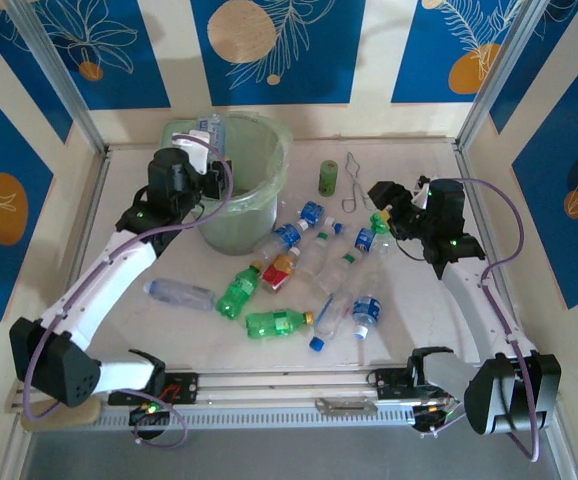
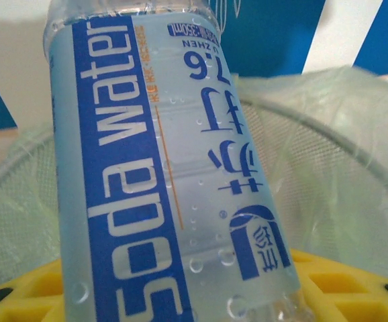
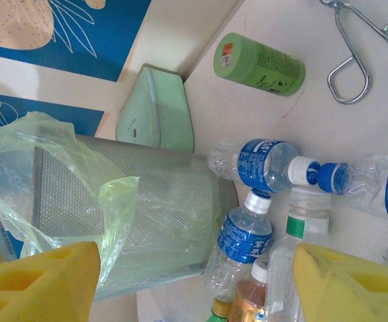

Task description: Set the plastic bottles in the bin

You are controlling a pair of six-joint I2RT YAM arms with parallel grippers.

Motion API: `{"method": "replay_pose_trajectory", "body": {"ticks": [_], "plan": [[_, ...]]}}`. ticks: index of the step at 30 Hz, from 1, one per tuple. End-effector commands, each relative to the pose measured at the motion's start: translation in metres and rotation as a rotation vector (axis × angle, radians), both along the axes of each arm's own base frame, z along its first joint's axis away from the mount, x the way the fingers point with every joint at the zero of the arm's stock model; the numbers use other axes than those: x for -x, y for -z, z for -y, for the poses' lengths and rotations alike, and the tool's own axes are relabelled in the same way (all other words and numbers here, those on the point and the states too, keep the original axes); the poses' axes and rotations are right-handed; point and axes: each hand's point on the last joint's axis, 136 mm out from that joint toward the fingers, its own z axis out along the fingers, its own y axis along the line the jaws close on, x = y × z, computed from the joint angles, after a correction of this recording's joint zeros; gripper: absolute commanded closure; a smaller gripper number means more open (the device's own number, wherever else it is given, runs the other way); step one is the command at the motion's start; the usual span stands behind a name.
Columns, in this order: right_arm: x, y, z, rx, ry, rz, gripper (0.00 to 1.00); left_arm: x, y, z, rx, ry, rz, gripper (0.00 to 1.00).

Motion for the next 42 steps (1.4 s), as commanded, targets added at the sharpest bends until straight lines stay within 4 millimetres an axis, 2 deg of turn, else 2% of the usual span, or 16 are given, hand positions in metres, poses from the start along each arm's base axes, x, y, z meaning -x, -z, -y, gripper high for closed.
{"method": "replay_pose_trajectory", "body": {"ticks": [1, 6, 12, 13, 16, 20, 26, 31, 35, 38, 42], "plan": [[-0.001, -0.010, -0.004, -0.003, -0.011, 0.022, 0.24, -0.007, 0.012, 0.004, 0.019, 0.022, -0.089, 0.51], [-0.001, -0.011, -0.004, 0.002, -0.010, 0.025, 0.24, -0.013, 0.023, 0.008, 0.008, 0.035, -0.143, 0.47], [-0.002, -0.013, -0.006, 0.012, -0.015, 0.028, 0.24, -0.013, 0.022, 0.009, 0.018, 0.036, -0.140, 0.40], [-0.003, -0.012, -0.006, 0.013, -0.013, 0.026, 0.24, -0.013, 0.021, 0.009, 0.019, 0.036, -0.137, 0.36], [-0.003, -0.013, -0.006, 0.012, -0.014, 0.028, 0.24, -0.012, 0.019, 0.008, 0.024, 0.032, -0.132, 0.12], [-0.003, -0.013, -0.008, 0.015, -0.016, 0.028, 0.24, -0.010, 0.016, 0.009, 0.037, 0.037, -0.125, 0.02], [-0.003, -0.012, -0.007, 0.018, -0.015, 0.024, 0.24, -0.007, 0.009, 0.006, 0.048, 0.032, -0.108, 0.00], [-0.004, -0.009, -0.007, 0.024, -0.014, 0.019, 0.24, 0.005, -0.009, 0.014, 0.107, 0.091, -0.072, 0.00], [-0.006, -0.006, -0.001, 0.057, -0.004, 0.006, 0.24, 0.025, -0.033, 0.033, 0.218, 0.217, -0.011, 0.00], [-0.011, -0.002, 0.015, 0.105, 0.027, -0.013, 0.23, 0.041, -0.043, 0.049, 0.292, 0.303, 0.021, 0.00], [-0.018, 0.004, 0.042, 0.138, 0.084, -0.036, 0.23, 0.058, -0.039, 0.077, 0.333, 0.391, 0.011, 0.00]]}}
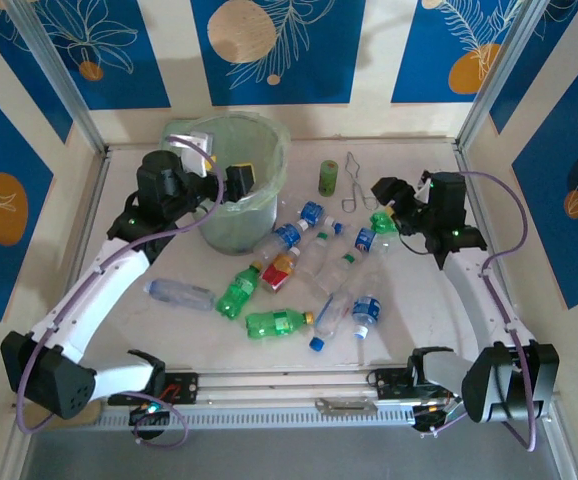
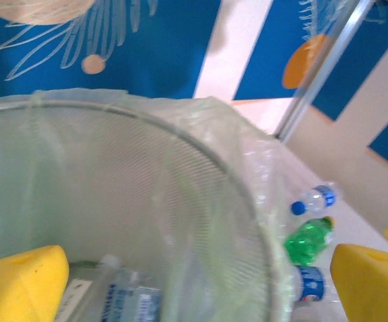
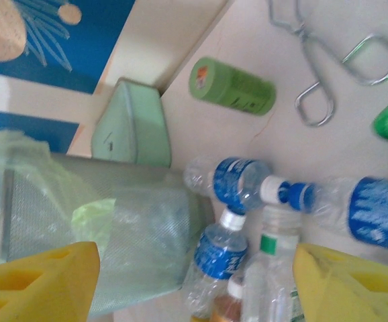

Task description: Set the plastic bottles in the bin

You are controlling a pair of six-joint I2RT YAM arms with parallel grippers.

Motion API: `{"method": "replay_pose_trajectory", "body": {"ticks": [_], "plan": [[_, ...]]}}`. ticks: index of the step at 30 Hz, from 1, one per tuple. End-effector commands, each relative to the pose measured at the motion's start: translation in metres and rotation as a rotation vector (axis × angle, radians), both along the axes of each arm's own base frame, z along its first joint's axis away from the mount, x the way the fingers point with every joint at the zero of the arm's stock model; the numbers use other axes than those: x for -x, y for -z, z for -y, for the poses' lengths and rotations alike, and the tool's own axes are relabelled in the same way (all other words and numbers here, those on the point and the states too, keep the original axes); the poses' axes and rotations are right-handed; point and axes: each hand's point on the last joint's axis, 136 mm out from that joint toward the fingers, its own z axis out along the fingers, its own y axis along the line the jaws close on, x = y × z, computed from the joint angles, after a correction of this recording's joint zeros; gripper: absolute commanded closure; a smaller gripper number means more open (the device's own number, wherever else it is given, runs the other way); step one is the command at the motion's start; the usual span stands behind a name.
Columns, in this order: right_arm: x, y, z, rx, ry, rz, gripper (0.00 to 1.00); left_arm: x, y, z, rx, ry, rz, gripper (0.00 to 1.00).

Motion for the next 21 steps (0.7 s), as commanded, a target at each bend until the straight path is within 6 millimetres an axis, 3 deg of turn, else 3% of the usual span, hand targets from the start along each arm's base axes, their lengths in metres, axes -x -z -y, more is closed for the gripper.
{"method": "replay_pose_trajectory", "body": {"ticks": [1, 6, 11, 16, 21], "plan": [[-0.005, 0.001, 0.027, 0.061, 0.047, -0.014, 0.23, 0.020, -0.005, 0.035, 0.077, 0.126, 0.012, 0.00], [-0.014, 0.015, 0.072, 0.101, 0.150, -0.059, 0.22, 0.039, 0.018, 0.089, 0.097, 0.223, -0.017, 0.00], [-0.027, 0.033, 0.116, 0.085, 0.239, -0.118, 0.19, 0.048, 0.059, 0.136, 0.079, 0.284, -0.098, 0.00], [-0.046, 0.052, 0.155, 0.107, 0.313, -0.192, 0.18, 0.049, 0.089, 0.151, 0.049, 0.281, -0.139, 0.00], [-0.066, 0.068, 0.177, 0.097, 0.333, -0.273, 0.17, 0.051, 0.100, 0.149, 0.030, 0.272, -0.150, 0.00]]}}
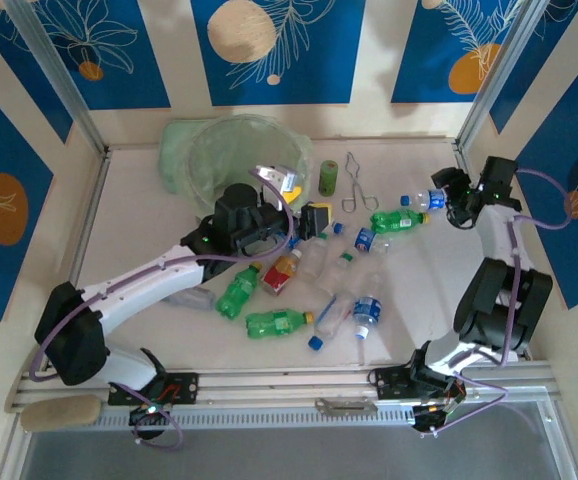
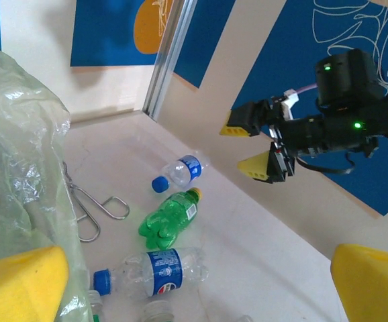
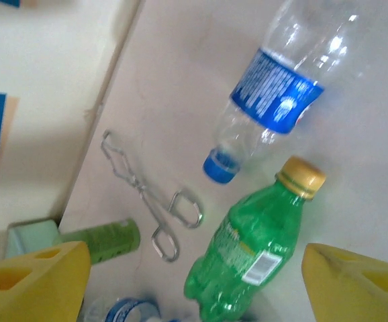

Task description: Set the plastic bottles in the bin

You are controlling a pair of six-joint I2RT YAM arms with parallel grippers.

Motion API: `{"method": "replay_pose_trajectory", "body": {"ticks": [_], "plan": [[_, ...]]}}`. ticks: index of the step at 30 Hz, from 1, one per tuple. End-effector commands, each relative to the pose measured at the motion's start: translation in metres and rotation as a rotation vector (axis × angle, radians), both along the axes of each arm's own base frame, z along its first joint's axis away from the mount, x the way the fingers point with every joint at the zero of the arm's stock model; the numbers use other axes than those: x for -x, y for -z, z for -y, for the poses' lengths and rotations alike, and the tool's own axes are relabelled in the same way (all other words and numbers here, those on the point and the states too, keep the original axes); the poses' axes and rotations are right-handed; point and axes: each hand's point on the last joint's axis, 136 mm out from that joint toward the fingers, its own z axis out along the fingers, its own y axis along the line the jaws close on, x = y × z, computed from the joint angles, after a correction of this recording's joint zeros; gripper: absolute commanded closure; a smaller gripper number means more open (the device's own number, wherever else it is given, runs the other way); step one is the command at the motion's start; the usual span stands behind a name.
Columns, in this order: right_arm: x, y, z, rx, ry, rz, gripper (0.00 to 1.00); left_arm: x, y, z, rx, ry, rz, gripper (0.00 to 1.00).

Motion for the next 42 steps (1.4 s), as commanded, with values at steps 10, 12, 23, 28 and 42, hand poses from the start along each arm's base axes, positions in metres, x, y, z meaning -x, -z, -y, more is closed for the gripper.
{"method": "replay_pose_trajectory", "body": {"ticks": [10, 12, 23, 28, 42], "plan": [[-0.019, 0.001, 0.011, 0.073, -0.006, -0.051, 0.16, -0.010, 0.035, -0.049, -0.235, -0.181, 0.040, 0.00], [-0.020, 0.005, 0.017, 0.077, 0.000, -0.069, 0.16, -0.012, 0.033, -0.055, -0.263, -0.201, 0.060, 0.00], [-0.037, 0.040, 0.043, 0.063, 0.038, -0.171, 0.16, -0.014, -0.010, -0.096, -0.326, -0.313, 0.195, 0.00], [-0.053, 0.054, 0.040, 0.053, 0.027, -0.202, 0.16, -0.009, -0.027, -0.108, -0.324, -0.330, 0.216, 0.00], [-0.076, 0.103, 0.034, -0.001, 0.041, -0.303, 0.16, -0.003, -0.040, -0.126, -0.285, -0.354, 0.210, 0.00]]}}
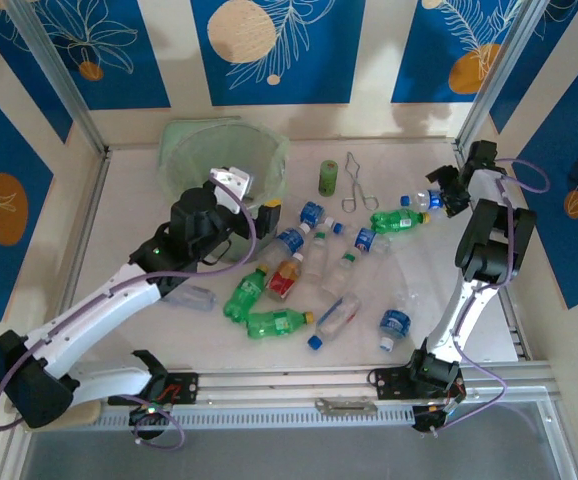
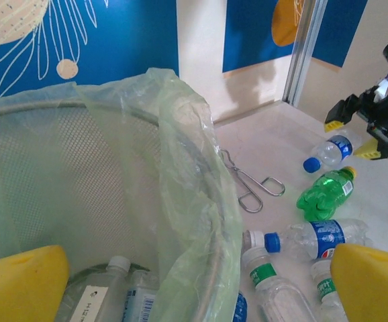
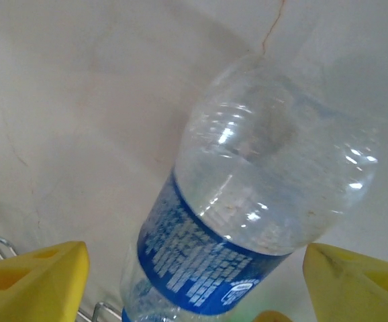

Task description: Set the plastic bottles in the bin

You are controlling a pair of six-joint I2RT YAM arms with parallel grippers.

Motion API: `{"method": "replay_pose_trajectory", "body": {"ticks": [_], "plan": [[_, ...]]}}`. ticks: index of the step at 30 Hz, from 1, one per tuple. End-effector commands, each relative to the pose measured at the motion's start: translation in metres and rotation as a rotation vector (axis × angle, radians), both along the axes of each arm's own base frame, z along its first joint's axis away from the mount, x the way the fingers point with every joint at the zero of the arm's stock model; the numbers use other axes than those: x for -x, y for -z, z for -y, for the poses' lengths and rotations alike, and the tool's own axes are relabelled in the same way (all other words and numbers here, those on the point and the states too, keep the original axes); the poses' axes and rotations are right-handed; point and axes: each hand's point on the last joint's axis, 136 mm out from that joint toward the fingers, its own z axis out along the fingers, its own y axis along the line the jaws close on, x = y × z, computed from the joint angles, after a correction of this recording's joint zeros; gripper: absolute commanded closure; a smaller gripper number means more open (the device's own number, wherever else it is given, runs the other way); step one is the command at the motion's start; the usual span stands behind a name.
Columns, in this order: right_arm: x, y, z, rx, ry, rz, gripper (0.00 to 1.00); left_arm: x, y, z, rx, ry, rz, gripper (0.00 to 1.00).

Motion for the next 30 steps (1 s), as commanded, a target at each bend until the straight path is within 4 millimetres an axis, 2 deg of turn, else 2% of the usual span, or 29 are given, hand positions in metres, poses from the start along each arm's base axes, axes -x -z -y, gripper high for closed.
{"method": "replay_pose_trajectory", "body": {"ticks": [1, 7, 15, 20, 26, 30], "plan": [[-0.003, 0.006, 0.000, -0.009, 0.021, -0.034, 0.16, 0.003, -0.023, -0.008, 0.039, -0.012, 0.034, 0.00], [-0.005, 0.027, 0.001, -0.039, 0.041, -0.070, 0.16, 0.003, -0.018, -0.005, 0.047, 0.000, 0.018, 0.00], [-0.007, 0.038, 0.001, -0.047, 0.046, -0.086, 0.18, 0.005, -0.021, 0.001, 0.061, 0.033, 0.022, 0.00], [-0.006, 0.040, 0.003, -0.051, 0.050, -0.085, 0.28, 0.007, -0.024, 0.001, 0.063, 0.045, 0.030, 0.00], [-0.008, 0.028, 0.006, -0.045, 0.057, -0.045, 0.40, 0.009, -0.028, -0.001, 0.063, 0.045, 0.046, 0.00], [-0.013, 0.000, 0.007, -0.019, 0.045, 0.040, 0.44, 0.009, -0.030, -0.001, 0.068, 0.045, 0.054, 0.00]]}}
